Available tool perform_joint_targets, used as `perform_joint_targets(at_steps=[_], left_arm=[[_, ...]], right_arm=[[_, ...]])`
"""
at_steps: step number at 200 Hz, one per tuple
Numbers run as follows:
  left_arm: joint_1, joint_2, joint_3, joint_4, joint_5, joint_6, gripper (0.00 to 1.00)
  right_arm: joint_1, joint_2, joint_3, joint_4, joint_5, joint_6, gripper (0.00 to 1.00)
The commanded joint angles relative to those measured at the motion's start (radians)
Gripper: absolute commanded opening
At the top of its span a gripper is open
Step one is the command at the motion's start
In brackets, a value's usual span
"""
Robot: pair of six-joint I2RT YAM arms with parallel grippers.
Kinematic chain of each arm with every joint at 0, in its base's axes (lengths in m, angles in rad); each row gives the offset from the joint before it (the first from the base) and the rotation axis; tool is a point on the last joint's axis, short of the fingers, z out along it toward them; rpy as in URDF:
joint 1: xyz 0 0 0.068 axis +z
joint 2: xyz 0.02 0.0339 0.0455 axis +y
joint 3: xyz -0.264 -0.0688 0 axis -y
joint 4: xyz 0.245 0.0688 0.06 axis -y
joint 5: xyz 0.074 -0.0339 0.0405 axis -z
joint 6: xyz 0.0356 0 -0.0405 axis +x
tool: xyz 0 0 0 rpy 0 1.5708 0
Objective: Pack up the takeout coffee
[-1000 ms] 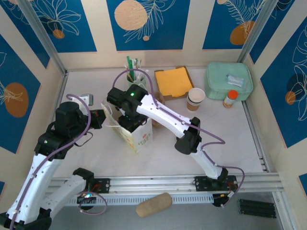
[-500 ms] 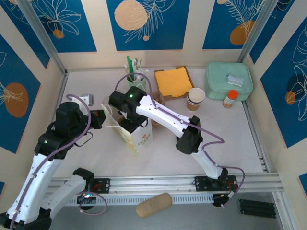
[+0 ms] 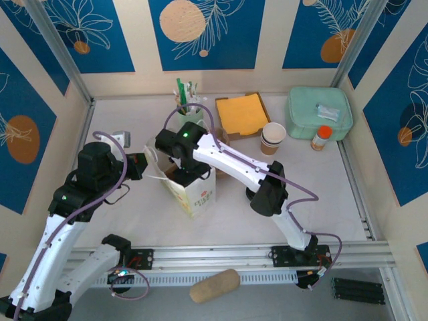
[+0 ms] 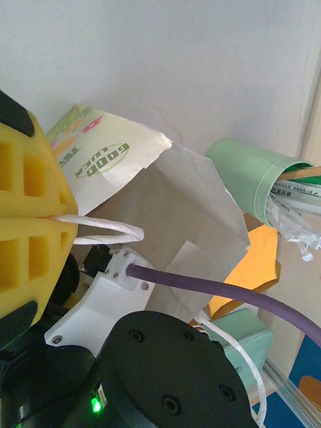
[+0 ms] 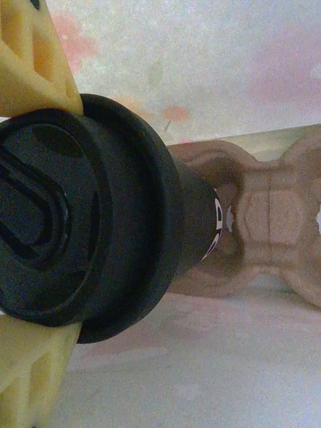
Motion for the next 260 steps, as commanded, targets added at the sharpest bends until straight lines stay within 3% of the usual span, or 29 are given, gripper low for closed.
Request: perform_joint_targets(at_steps=[1, 260], left_arm=[[-0.004, 0.000, -0.006, 0.006, -0.021, 0.005, 0.00], [-0.004, -0.004, -0.010, 0.018, -0.015, -0.004, 0.00]], right_arm=[[0.004, -0.035, -0.007, -0.157, -0.013, -0.005, 0.47], [0.003, -0.013, 0.010, -0.156, 0.035, 0.014, 0.47]])
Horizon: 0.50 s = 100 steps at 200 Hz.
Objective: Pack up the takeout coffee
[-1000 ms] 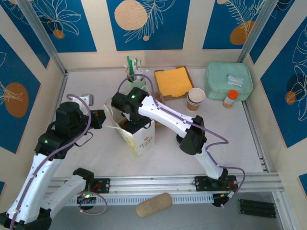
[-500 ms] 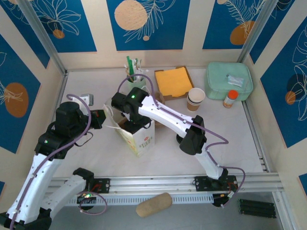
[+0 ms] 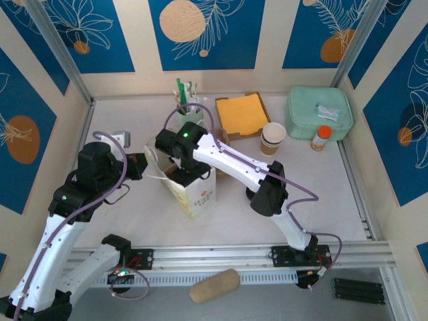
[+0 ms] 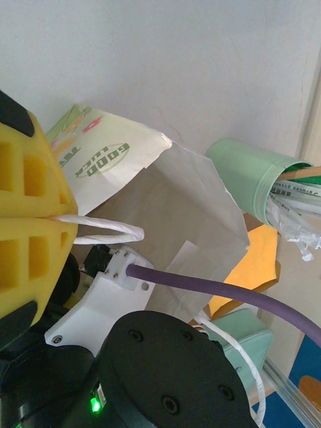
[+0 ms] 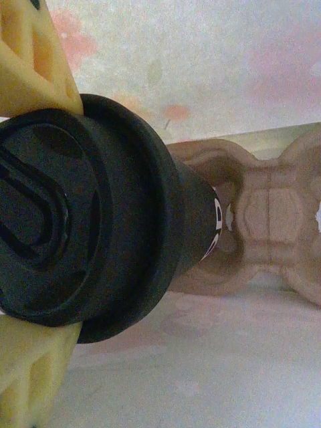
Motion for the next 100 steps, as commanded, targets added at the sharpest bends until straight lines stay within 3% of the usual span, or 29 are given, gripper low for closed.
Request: perform_joint_targets(at_steps=[1, 100], left_arm=[[-0.003, -0.004, -0.009, 0.017, -0.015, -0.004, 0.00], [-0.004, -0.009, -0.008, 0.012, -0.018, -0.002, 0.00]], right_arm=[[0.004, -0.012, 0.011, -0.156, 0.027, 0.013, 0.47], [0.003, 0.044, 0.067, -0.153, 0.094, 0.023, 0.47]])
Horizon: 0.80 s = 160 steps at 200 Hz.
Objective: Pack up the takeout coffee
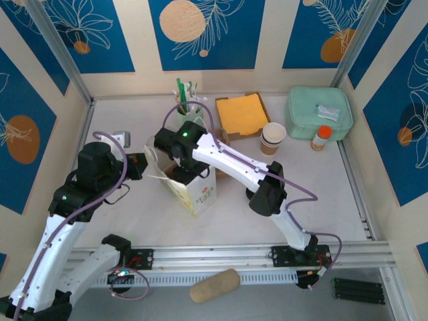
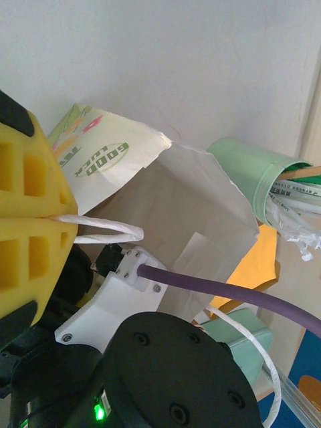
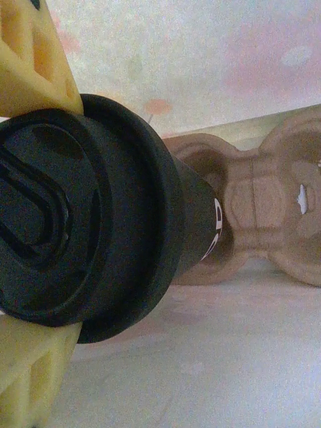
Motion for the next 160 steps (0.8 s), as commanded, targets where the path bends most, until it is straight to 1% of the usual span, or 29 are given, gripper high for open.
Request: perform_joint_targets(at_steps=[1, 160], left_arm=[[-0.004, -0.008, -0.007, 0.010, -0.018, -0.003, 0.00], [-0.003, -0.005, -0.002, 0.001, -0.021, -0.003, 0.00]], right_arm=[[0.001, 0.027, 0.030, -0.150, 0.026, 0.023, 0.47], [-0.015, -0.015, -0.074, -0.022, 0.031, 0.041, 0.46]])
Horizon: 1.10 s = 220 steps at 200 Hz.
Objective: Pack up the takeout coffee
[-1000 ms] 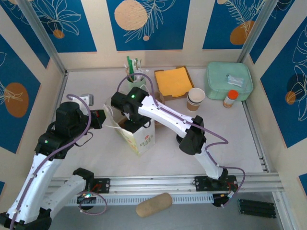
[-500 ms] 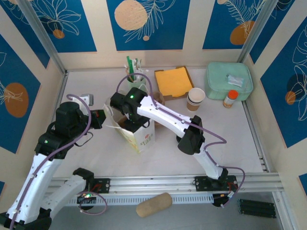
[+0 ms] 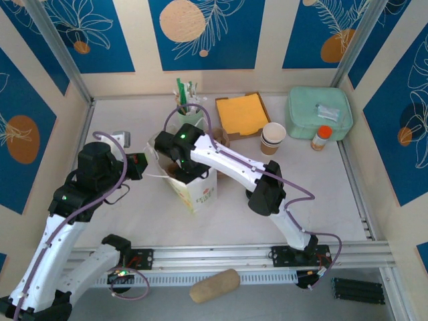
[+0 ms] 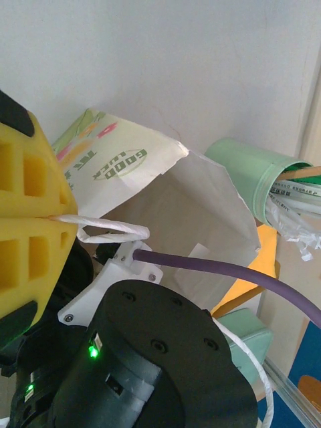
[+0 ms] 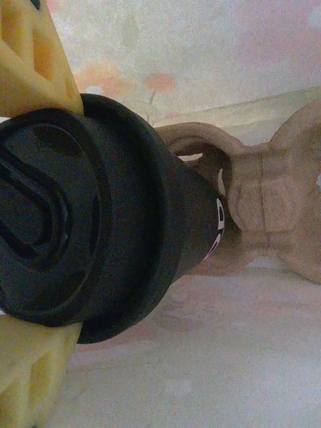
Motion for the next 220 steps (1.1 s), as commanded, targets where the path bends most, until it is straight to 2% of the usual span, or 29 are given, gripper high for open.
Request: perform_joint_targets(at_steps=[1, 220], left_arm=[[-0.003, -0.005, -0.002, 0.001, -0.021, -0.003, 0.00], [-0.003, -0.002, 0.001, -0.004, -0.025, -0.007, 0.00]], right_arm=[[-0.007, -0.027, -0.028, -0.028, 0.005, 0.019, 0.46], [-0.022, -0.070, -0.121, 0.075, -0.005, 0.023, 0.46]])
